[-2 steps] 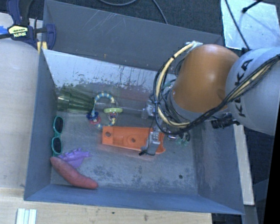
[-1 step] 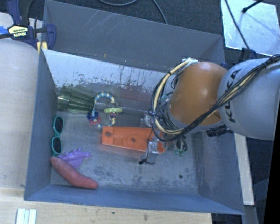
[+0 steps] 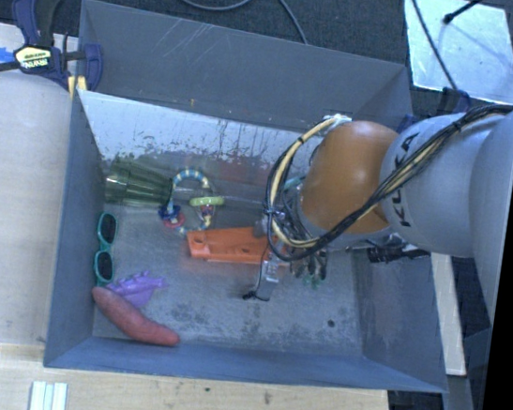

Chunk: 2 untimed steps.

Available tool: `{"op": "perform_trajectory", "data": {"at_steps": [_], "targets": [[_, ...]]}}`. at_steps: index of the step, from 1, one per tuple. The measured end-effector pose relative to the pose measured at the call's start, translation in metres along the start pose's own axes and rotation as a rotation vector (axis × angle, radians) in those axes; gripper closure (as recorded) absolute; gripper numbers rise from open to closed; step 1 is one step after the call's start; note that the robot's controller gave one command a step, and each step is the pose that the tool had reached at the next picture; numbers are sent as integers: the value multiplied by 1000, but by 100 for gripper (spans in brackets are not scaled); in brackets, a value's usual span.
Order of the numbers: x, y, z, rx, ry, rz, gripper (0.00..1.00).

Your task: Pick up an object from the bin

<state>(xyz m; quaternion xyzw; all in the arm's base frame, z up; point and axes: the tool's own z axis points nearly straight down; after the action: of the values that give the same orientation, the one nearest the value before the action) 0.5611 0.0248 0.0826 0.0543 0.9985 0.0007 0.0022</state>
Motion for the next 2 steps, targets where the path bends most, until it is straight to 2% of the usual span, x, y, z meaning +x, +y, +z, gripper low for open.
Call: {"op": "perform_trajectory", "data": {"at_steps": [1, 2], "targets": [[1, -17, 0, -2, -5, 200, 0], [-3, -1, 8, -1, -12, 405, 100]]}}
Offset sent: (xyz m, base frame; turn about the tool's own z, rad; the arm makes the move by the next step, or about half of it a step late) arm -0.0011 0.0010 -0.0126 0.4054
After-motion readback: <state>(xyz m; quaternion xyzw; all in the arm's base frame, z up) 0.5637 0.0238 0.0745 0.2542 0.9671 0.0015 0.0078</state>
